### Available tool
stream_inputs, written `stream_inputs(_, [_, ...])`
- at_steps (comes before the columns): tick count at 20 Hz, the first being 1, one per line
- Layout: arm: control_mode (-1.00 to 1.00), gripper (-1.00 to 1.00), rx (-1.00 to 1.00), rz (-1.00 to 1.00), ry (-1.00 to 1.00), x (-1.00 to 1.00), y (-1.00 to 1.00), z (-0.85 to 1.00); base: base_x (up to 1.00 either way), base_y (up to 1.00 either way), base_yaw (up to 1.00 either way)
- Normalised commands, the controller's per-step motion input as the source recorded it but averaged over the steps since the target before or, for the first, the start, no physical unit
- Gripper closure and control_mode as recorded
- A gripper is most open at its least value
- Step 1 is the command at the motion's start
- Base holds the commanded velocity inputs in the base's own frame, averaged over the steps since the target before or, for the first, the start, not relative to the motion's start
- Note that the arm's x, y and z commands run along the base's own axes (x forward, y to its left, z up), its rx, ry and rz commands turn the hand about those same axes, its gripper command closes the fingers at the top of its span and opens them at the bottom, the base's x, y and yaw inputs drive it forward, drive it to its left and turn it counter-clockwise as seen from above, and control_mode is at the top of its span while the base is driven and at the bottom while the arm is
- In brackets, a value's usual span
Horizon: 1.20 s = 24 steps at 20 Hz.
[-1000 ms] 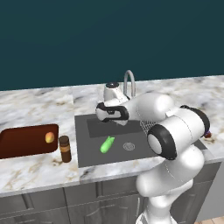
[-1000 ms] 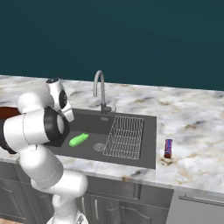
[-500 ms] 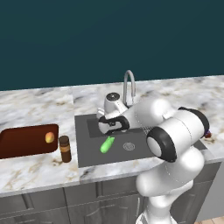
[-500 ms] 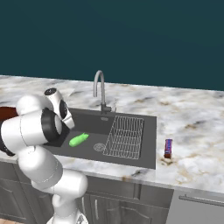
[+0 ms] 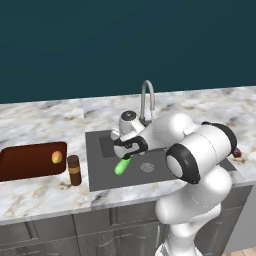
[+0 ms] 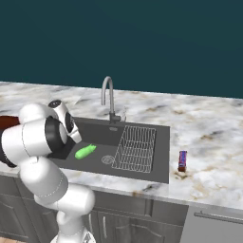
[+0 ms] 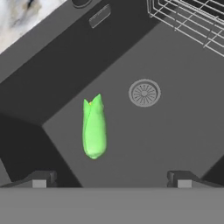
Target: Pick up all produce items and place them in the sink. Turn on the sink faucet to wash them. Then turn the sink off and put them in the tray.
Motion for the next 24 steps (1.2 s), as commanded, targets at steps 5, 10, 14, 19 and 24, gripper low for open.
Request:
stream_inputs(5, [-1.0,-1.0,-0.02,0.0,0.0,0.0,0.02,-0.16,0.0,0.0,0.0])
stream_inputs(10, [-1.0,-1.0,-0.02,0.0,0.0,0.0,0.07,-0.19,0.0,0.0,0.0])
stream_inputs(14, [-1.0,-1.0,-0.02,0.0,0.01,0.0,0.04,-0.21,0.0,0.0,0.0])
stream_inputs(19, [-1.0,-1.0,-0.02,0.0,0.05,0.0,0.0,-0.22,0.0,0.0,0.0])
stream_inputs(24, [-1.0,-1.0,0.0,0.0,0.02,0.06,0.07,-0.09,0.0,0.0,0.0])
